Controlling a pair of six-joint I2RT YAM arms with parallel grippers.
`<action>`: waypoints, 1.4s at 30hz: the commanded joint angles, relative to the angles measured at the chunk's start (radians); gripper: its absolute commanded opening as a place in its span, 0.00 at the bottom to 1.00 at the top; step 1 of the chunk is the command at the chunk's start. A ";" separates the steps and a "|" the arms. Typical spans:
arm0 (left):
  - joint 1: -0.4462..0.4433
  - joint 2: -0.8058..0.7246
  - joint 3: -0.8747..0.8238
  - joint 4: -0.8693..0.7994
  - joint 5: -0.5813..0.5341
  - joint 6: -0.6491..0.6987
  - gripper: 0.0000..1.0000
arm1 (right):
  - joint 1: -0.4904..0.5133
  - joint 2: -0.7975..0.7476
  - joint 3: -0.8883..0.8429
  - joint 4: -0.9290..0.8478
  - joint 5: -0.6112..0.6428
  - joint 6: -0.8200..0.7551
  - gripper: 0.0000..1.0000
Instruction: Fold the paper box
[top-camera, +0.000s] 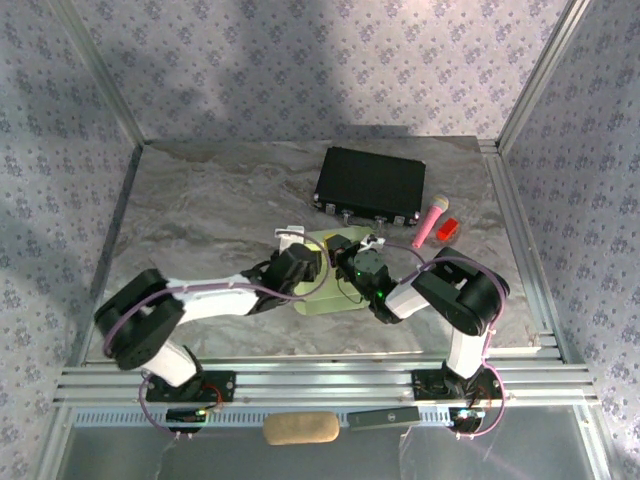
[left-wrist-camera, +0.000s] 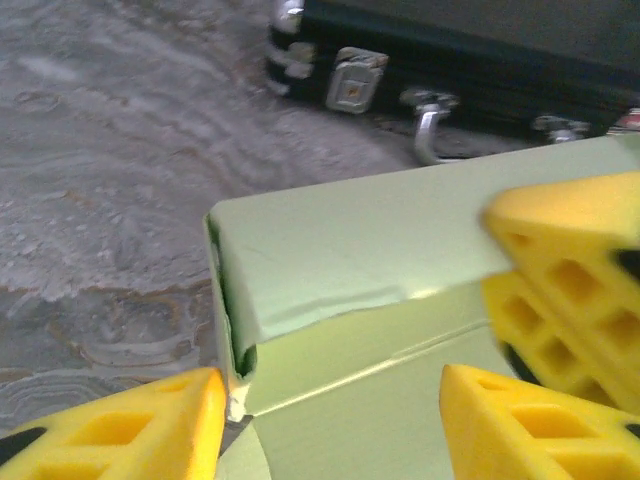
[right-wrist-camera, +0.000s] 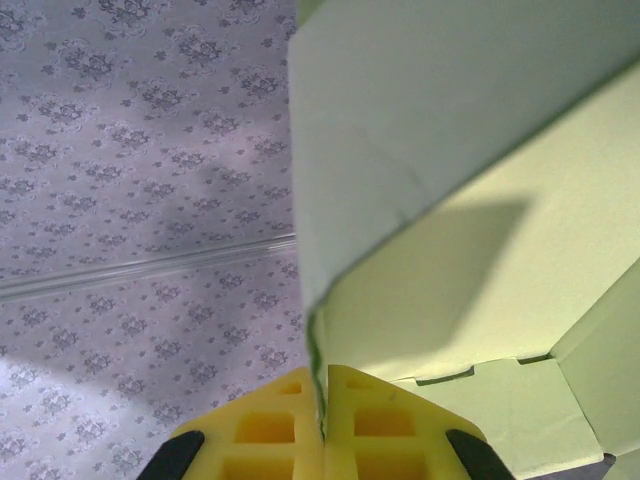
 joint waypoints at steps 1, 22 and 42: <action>0.080 -0.071 -0.068 0.050 0.213 0.086 0.54 | 0.004 0.000 -0.004 -0.124 -0.006 0.025 0.00; 0.208 0.022 -0.161 0.240 0.415 0.175 0.32 | -0.006 -0.018 -0.010 -0.137 -0.015 0.026 0.00; 0.104 0.201 0.049 0.093 0.103 0.144 0.25 | 0.004 -0.004 -0.010 -0.109 0.009 0.008 0.00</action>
